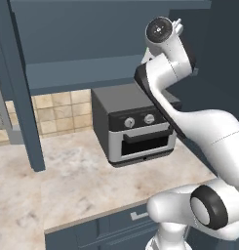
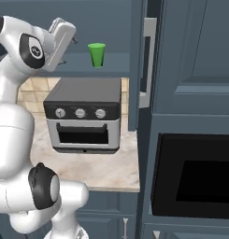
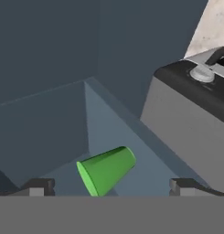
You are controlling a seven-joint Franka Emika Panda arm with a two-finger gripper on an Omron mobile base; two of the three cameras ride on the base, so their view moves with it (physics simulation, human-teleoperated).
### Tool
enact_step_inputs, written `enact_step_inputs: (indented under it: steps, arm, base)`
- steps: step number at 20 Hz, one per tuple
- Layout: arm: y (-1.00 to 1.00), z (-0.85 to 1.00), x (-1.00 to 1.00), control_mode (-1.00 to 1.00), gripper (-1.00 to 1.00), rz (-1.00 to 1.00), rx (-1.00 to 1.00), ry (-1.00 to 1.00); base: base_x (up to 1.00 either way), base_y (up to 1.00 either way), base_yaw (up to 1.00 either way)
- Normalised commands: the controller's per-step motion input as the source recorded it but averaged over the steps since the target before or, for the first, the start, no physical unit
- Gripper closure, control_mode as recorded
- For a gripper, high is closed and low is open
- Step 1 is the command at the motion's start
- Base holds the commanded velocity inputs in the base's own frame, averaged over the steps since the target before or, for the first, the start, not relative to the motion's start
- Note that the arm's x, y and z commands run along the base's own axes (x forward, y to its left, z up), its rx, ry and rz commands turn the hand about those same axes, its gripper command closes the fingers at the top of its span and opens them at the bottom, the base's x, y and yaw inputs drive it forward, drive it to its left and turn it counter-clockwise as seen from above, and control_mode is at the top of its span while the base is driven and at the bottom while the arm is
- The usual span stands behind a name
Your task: There is a tray on the dining counter. Grab the cup, mug, and pitcher and place them on the tray. The pitcher may be placed next to the tray if it cannot fit the tray.
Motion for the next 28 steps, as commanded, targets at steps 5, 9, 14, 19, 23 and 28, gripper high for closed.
enact_step_inputs:
  steps: [5,9,14,19,23,28]
  arm:
    - [0.0,-0.05,0.49,-1.0,-1.0,0.0,-0.03,0.06]
    - [0.0,-0.04,0.5,-1.0,-1.0,0.0,-0.02,0.05]
    - [-0.01,-0.07,0.47,-1.0,-1.0,0.0,-0.02,0.04]
    - [-0.04,-0.02,0.43,-1.0,-1.0,0.0,0.0,0.02]
    - [-0.02,-0.03,0.45,-1.0,-1.0,0.0,0.0,0.02]
    - [-0.1,-0.11,0.42,-1.0,-1.0,0.0,0.0,0.03]
  base:
    - [0.0,0.0,0.0]
    - [0.0,0.0,0.0]
    - [0.0,0.0,0.0]
    - [0.0,0.0,0.0]
    - [0.0,0.0,0.0]
    - [0.0,0.0,0.0]
